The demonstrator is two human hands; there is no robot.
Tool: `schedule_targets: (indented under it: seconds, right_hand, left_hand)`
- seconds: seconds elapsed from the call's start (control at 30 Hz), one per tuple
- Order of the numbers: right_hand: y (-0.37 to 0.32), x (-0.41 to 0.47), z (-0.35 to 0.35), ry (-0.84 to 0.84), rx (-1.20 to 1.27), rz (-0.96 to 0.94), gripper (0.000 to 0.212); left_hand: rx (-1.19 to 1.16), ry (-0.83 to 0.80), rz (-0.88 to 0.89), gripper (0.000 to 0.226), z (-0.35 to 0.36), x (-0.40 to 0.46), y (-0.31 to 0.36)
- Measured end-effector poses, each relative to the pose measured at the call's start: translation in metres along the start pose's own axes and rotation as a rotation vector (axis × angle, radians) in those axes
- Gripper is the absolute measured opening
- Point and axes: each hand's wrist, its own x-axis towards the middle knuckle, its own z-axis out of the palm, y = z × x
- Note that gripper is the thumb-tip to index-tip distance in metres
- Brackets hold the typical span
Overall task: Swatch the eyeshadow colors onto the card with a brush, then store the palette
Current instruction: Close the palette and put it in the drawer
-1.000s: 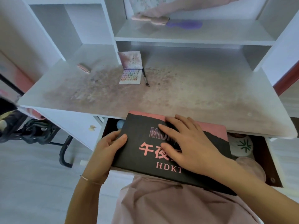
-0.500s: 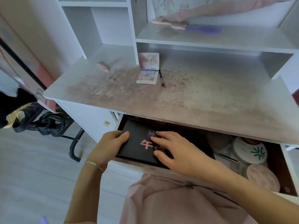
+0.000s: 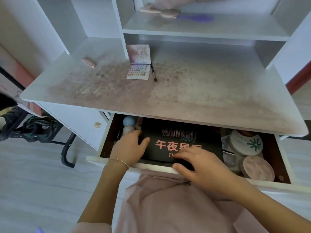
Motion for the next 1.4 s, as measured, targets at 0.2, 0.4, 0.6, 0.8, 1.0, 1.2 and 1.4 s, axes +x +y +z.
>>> schedule_targets:
  seconds: [0.2,0.4,0.6,0.8,1.0,1.2,1.4]
  right_hand:
    - [-0.001,-0.029,0.007,0.253,-0.178,0.005,0.04]
    - [0.017,-0.036,0.025,0.56,-0.233,-0.107,0.034]
    - [0.027,-0.023,0.02,0.719,-0.26,-0.221,0.029]
    - [0.047,0.01,0.007,0.821,-0.334,-0.246,0.034]
    - [0.064,0.044,-0.007,0.843,-0.391,-0.229,0.033]
    - [0.065,0.026,0.008,0.822,-0.261,-0.378,0.031]
    - [0.089,-0.019,0.036,0.594,-0.487,-0.379,0.046]
  left_hand:
    - [-0.053,0.427,0.367,0.029,0.017,-0.044,0.008]
    - [0.178,0.709,0.58,0.026,0.038,-0.041,0.0]
    - [0.174,0.868,0.63,0.03,0.04,-0.019,0.005]
    - [0.252,0.999,0.635,0.03,0.039,0.024,0.017]
    - [0.31,1.005,0.602,0.033,0.032,0.062,0.03]
    - [0.176,0.945,0.777,0.034,0.044,0.044,0.019]
    - [0.329,0.708,1.007,0.042,0.078,0.014,-0.019]
